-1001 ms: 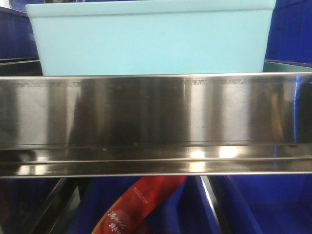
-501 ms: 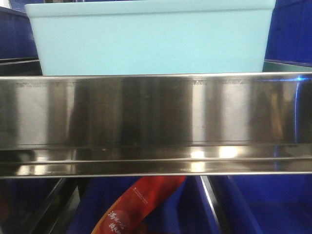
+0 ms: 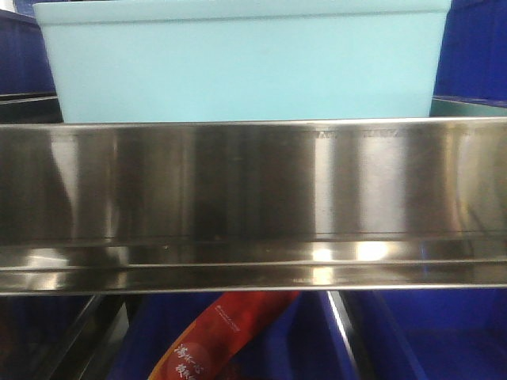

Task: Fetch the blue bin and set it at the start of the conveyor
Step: 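Move both grippers down to the sides of the light-blue bin on the shelf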

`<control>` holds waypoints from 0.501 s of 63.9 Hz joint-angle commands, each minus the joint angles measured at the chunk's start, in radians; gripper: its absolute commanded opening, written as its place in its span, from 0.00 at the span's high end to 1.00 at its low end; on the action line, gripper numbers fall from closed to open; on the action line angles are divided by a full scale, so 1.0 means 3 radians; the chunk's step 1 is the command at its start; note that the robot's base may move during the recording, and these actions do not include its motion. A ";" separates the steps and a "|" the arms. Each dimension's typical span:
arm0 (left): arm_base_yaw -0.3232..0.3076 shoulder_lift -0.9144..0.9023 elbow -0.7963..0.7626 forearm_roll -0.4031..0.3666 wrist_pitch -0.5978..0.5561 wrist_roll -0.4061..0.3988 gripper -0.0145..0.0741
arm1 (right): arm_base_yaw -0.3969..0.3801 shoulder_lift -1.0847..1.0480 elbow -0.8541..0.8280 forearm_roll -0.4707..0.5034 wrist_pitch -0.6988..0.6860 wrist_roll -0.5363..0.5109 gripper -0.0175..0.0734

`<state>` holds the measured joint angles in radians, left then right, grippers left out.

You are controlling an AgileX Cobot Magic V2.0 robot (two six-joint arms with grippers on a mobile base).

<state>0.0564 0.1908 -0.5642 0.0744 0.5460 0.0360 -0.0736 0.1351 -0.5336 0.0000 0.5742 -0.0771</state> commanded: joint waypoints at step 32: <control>0.0005 0.1108 -0.0885 -0.0343 0.0247 0.0122 0.96 | -0.0012 0.1579 -0.1203 0.0232 0.0574 -0.0005 0.99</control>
<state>0.0564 0.5178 -0.8214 0.0069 0.6901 0.0686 -0.0736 0.5871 -0.8823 0.0386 0.7497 -0.0771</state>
